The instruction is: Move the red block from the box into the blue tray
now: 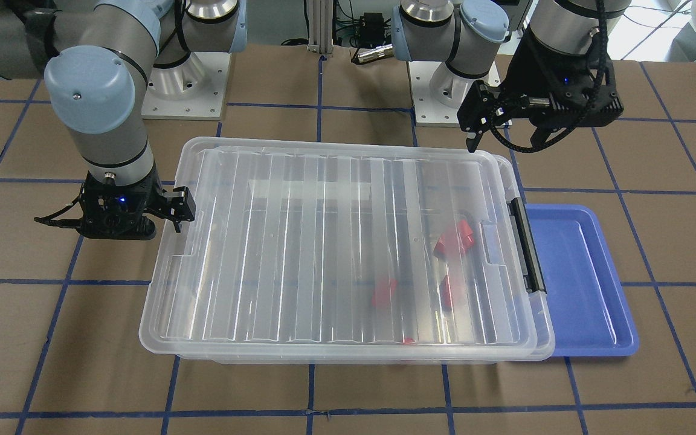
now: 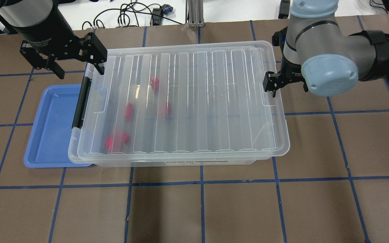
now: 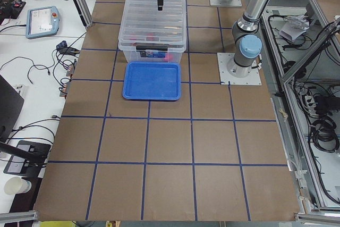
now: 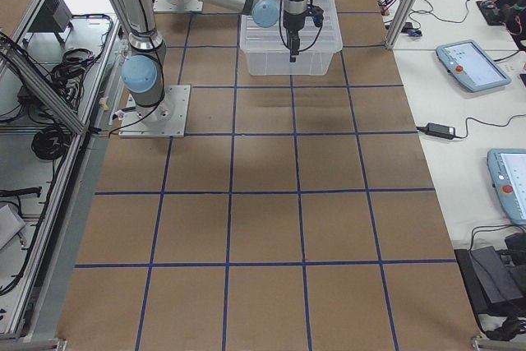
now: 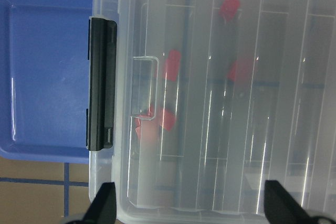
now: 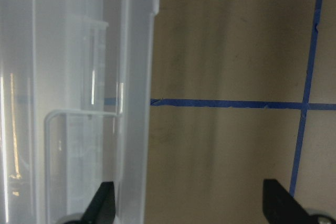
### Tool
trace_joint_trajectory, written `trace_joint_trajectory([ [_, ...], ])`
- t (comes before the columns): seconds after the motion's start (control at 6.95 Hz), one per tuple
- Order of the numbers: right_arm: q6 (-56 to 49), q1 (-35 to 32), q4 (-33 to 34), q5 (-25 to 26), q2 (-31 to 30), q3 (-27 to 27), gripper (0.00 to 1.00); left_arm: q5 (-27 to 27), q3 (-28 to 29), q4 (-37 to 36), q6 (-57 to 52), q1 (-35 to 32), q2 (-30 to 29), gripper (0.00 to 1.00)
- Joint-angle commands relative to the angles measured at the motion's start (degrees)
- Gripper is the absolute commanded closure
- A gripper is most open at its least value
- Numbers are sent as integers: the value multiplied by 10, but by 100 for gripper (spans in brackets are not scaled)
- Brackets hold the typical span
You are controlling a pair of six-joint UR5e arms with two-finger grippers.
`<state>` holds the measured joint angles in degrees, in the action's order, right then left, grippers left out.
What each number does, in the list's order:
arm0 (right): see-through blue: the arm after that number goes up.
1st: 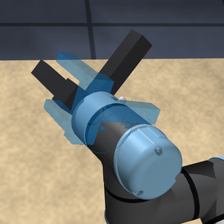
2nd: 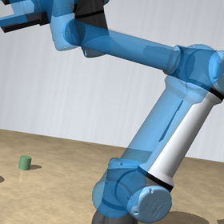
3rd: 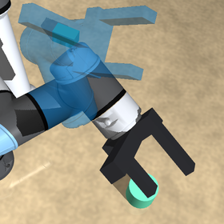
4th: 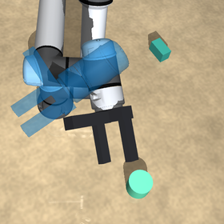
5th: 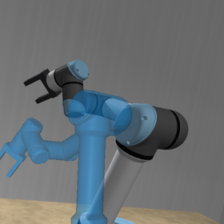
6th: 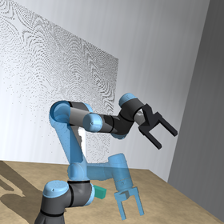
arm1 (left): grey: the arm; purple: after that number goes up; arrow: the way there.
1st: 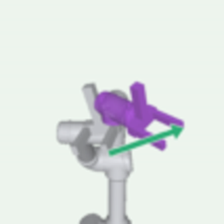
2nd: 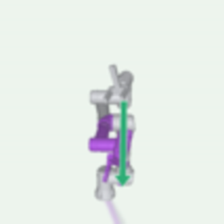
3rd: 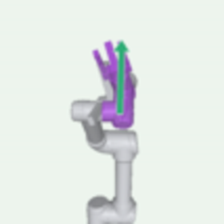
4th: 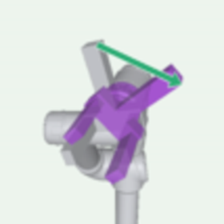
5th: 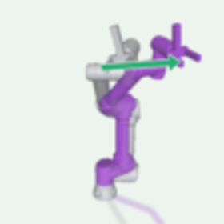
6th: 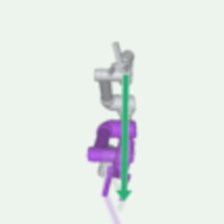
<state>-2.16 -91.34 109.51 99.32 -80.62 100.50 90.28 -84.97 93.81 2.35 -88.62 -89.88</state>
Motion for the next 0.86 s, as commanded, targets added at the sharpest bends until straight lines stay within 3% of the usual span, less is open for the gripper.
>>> trace_joint_trajectory([
  [0.0,-4,12,-3,18,5,0,0,3,6,-4,-1,-2,-21,0],
  [0.72,-7,68,-4,20,0,0,0,-3,9,4,3,8,-51,0],
])
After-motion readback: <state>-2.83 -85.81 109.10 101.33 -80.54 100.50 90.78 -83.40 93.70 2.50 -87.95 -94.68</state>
